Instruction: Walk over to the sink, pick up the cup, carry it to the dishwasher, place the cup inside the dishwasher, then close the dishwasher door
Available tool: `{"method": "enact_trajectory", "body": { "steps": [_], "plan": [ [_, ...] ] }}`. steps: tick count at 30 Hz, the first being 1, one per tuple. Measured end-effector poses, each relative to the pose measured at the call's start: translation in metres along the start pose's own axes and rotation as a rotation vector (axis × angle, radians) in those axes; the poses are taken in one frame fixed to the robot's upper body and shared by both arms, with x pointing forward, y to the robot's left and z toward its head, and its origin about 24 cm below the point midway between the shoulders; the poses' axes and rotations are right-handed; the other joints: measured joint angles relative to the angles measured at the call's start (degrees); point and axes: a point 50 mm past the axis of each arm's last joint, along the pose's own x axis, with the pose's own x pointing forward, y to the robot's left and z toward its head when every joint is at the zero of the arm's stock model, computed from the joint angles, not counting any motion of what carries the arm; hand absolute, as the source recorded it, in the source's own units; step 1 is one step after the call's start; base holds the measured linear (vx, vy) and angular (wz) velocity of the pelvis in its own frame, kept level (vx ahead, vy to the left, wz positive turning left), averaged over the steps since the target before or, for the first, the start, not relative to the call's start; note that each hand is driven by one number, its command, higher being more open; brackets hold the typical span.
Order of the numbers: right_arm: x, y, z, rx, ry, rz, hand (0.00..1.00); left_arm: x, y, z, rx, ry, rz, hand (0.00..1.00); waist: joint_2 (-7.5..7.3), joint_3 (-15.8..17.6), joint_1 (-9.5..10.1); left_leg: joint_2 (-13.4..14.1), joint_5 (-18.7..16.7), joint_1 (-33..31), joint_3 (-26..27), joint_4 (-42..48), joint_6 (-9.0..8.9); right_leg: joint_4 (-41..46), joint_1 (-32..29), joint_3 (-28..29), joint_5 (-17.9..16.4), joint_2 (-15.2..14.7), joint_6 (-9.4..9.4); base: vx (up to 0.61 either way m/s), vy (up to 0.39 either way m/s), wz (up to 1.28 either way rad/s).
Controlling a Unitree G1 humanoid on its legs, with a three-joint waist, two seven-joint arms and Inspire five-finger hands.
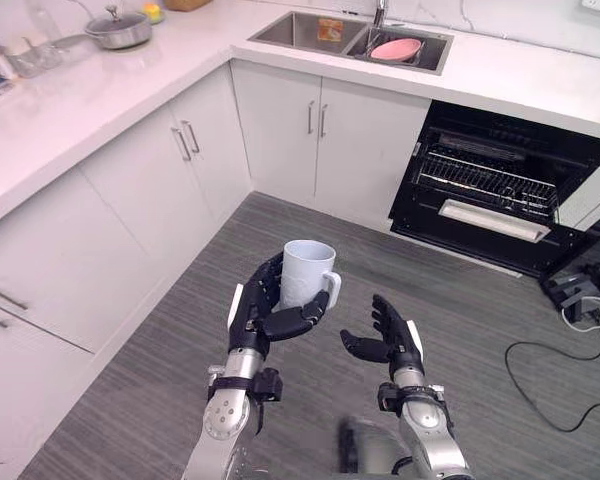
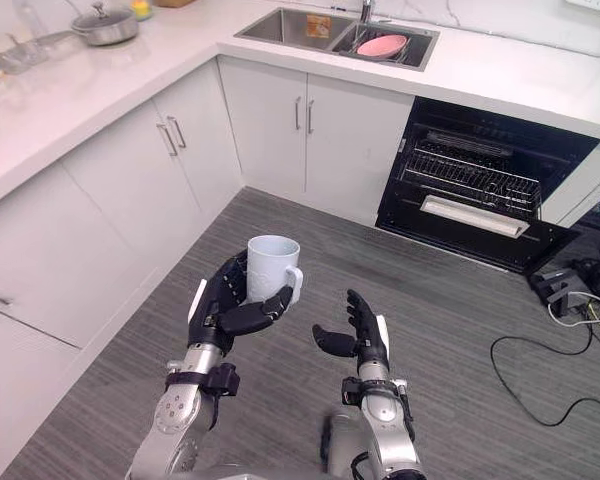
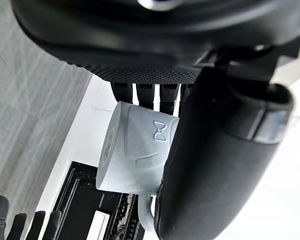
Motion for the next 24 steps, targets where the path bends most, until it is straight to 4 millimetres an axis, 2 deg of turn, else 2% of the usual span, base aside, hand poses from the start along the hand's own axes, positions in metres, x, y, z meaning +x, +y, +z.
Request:
{"method": "enact_trajectory", "body": {
  "steps": [1,2,3,4,5,7,9,10,11,12,13,14,15,17,18,19,20,21,22,24],
  "plan": [
    [0.000,-0.001,0.001,-0.002,0.001,-0.003,0.90,0.000,-0.001,0.000,-0.010,-0.001,0.005,0.30,0.27,0.2,0.05,1.3,0.5,-1.6,0.1,6.0,-0.69,-0.7,2.0,-0.6,-1.1,1.0,-0.94,0.58,-0.186,0.17],
    [-0.004,-0.003,0.001,0.002,-0.003,-0.010,0.90,0.001,-0.003,0.000,-0.020,-0.001,0.007,0.30,0.54,0.5,0.11,3.4,2.8,-4.8,0.0,16.9,-2.06,-2.1,5.5,-1.5,-1.9,2.0,-1.67,0.47,-0.160,0.16],
    [-0.008,-0.004,0.001,0.006,-0.010,-0.015,0.90,0.000,-0.003,0.000,-0.025,-0.001,0.008,0.30,0.57,0.6,0.28,4.3,5.6,-6.8,0.0,23.2,-1.97,-3.1,7.7,-1.7,-2.3,2.2,-1.94,0.44,-0.131,0.09],
    [-0.014,-0.004,0.005,0.014,-0.032,-0.021,0.90,-0.001,-0.004,0.000,-0.034,-0.001,0.012,0.30,0.58,0.7,1.13,6.4,7.0,-10.4,0.6,33.4,-2.08,-5.1,11.7,-1.4,-3.0,2.5,-2.34,0.41,-0.078,-0.07],
    [-0.017,-0.004,0.012,0.028,-0.067,-0.025,0.90,-0.002,-0.004,0.002,-0.045,-0.011,0.018,0.30,0.57,0.7,1.67,8.1,6.5,-13.7,1.8,39.6,-1.41,-7.3,15.3,-1.0,-3.8,2.7,-2.40,0.39,-0.057,-0.10],
    [-0.017,-0.003,0.024,0.043,-0.124,-0.032,0.90,-0.004,-0.006,0.007,-0.064,-0.032,0.018,0.30,0.53,0.7,2.12,9.9,4.3,-18.7,2.9,41.3,-0.31,-8.9,18.2,-0.5,-5.9,2.7,-2.72,0.29,0.004,-0.10],
    [-0.015,-0.004,0.030,0.046,-0.149,-0.040,0.90,-0.006,-0.007,0.008,-0.075,-0.037,0.018,0.30,0.99,0.4,3.16,9.5,2.3,-21.5,3.6,35.7,0.47,-9.6,20.4,0.6,-7.5,2.4,-2.28,0.25,0.094,-0.19],
    [-0.012,-0.003,0.031,0.045,-0.151,-0.040,0.90,-0.007,-0.006,0.007,-0.073,-0.034,0.020,0.30,0.86,0.4,3.44,7.6,2.0,-22.5,3.4,27.8,0.85,-10.3,21.6,1.2,-8.3,1.5,-1.49,0.29,0.200,-0.19],
    [-0.008,-0.004,0.031,0.041,-0.151,-0.042,0.90,-0.007,-0.005,0.007,-0.071,-0.033,0.025,0.30,0.72,0.5,3.48,5.0,2.7,-23.3,2.4,18.5,0.23,-10.9,22.7,1.8,-9.1,0.2,-0.44,0.32,0.230,-0.17],
    [-0.007,-0.005,0.031,0.038,-0.149,-0.046,0.90,-0.007,-0.004,0.007,-0.071,-0.032,0.028,0.30,0.69,0.5,3.49,3.4,3.9,-23.6,1.3,13.5,-0.21,-11.0,23.0,2.1,-9.6,-0.5,0.23,0.43,0.347,-0.28],
    [-0.002,-0.006,0.029,0.033,-0.136,-0.052,0.90,-0.006,-0.001,0.007,-0.067,-0.032,0.038,0.30,0.60,0.5,3.78,0.8,10.2,-23.7,-0.5,5.2,-0.61,-11.3,23.6,3.4,-10.5,-2.1,1.75,0.38,0.313,-0.38],
    [0.000,-0.008,0.027,0.027,-0.124,-0.056,0.90,-0.007,0.000,0.006,-0.064,-0.029,0.045,0.30,0.50,0.3,4.27,-0.2,14.3,-22.8,-0.6,3.0,-0.70,-11.6,23.8,4.5,-10.8,-2.7,2.49,0.59,0.452,-0.52],
    [0.003,-0.008,0.025,0.027,-0.105,-0.063,0.90,-0.004,0.005,0.009,-0.054,-0.042,0.062,0.30,-0.30,0.0,4.22,-2.6,15.4,-22.4,0.8,4.0,2.85,-12.9,24.8,7.2,-10.5,-5.2,4.92,0.37,0.265,-0.33],
    [0.004,-0.008,0.026,0.032,-0.107,-0.065,0.90,-0.002,0.007,0.011,-0.051,-0.056,0.071,0.30,-0.85,0.1,4.19,-3.0,12.8,-24.0,1.5,7.7,3.94,-13.3,24.9,9.0,-10.3,-6.1,5.34,0.41,0.321,-0.21],
    [0.004,-0.004,0.027,0.047,-0.110,-0.060,0.90,-0.002,0.010,0.011,-0.035,-0.053,0.082,0.30,-2.14,0.1,4.21,-4.0,9.9,-22.8,2.9,8.8,4.67,-10.5,24.4,10.7,-9.9,-7.1,6.01,0.46,0.351,-0.30],
    [0.005,-0.003,0.027,0.053,-0.111,-0.061,0.90,-0.002,0.011,0.011,-0.031,-0.049,0.083,0.30,-2.14,0.1,4.20,-4.0,8.7,-21.6,3.4,8.3,4.71,-7.4,23.4,11.3,-9.8,-7.1,6.59,0.37,0.256,-0.35],
    [0.005,-0.002,0.028,0.057,-0.113,-0.060,0.90,-0.002,0.012,0.010,-0.026,-0.045,0.081,0.30,-2.18,0.2,4.21,-4.0,7.9,-20.2,3.9,7.5,4.86,-3.1,21.9,11.8,-9.7,-7.1,7.97,0.27,0.175,-0.40],
    [0.007,0.002,0.031,0.070,-0.122,-0.054,0.90,-0.003,0.014,0.009,-0.007,-0.037,0.075,0.30,-2.97,0.6,4.10,-4.6,7.4,-16.7,5.1,5.2,5.24,7.9,17.5,12.9,-8.3,-7.8,12.69,0.31,0.182,-0.40],
    [0.008,0.007,0.035,0.084,-0.131,-0.047,0.90,-0.004,0.016,0.007,0.017,-0.026,0.064,0.30,-3.23,0.7,3.07,-4.8,7.0,-13.1,5.5,2.8,5.64,18.0,13.1,12.8,-8.3,-7.8,13.14,0.35,0.175,-0.39],
    [0.009,0.011,0.039,0.097,-0.147,-0.040,0.90,-0.005,0.016,0.006,0.030,-0.021,0.057,0.30,-3.23,0.7,2.49,-4.5,6.8,-9.0,6.4,-0.4,5.59,24.9,8.4,11.4,-9.5,-7.0,10.83,0.27,0.093,-0.31]
  ]
}}
